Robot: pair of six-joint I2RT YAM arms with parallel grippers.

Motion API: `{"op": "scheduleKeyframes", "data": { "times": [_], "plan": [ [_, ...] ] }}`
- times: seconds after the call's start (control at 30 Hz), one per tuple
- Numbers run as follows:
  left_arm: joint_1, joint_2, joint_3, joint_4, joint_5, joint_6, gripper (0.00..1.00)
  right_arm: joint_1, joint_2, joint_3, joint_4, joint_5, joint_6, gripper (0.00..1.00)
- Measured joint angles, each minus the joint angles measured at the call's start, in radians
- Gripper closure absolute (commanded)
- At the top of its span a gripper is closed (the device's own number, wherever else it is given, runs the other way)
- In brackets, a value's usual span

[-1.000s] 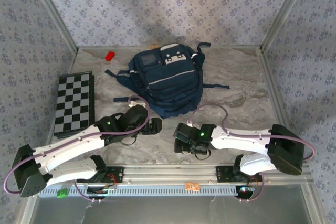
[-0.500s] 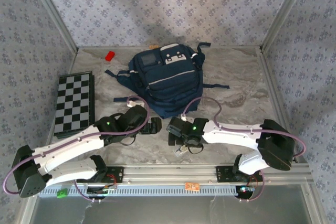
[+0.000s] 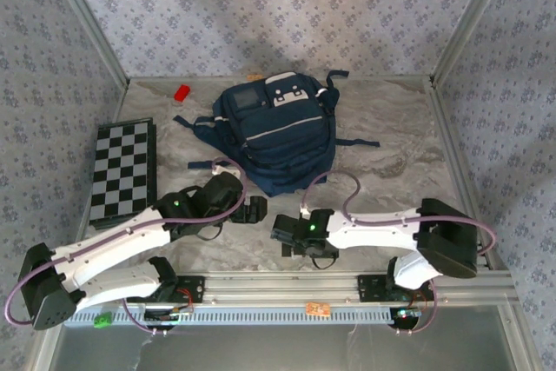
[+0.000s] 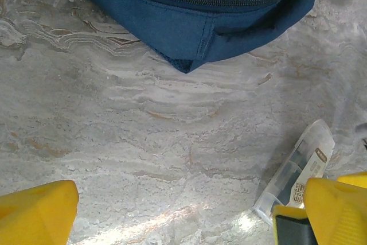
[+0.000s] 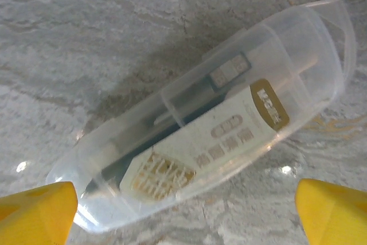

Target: Pack the student bag

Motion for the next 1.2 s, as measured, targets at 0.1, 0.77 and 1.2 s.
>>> {"op": "scheduleKeyframes", "data": {
  "times": [0.1,0.77,1.2],
  "plan": [
    [0.005,0.000,0.000,0.000,0.003,0.007,0.00,-0.009,0.019,0.020,0.028,0.006,0.002,0.00],
    [0.059,-0.150,-0.079,-0.040,-0.024,-0.042,0.00,-0.151,0.188,0.261,0.069,0.026,-0.265,0.00],
    [0.093,-0.203,-0.105,-0.084,-0.024,-0.060,0.00,-0.012,0.276,0.283,-0.049,0.076,-0.039,0.00]
  ]
}}
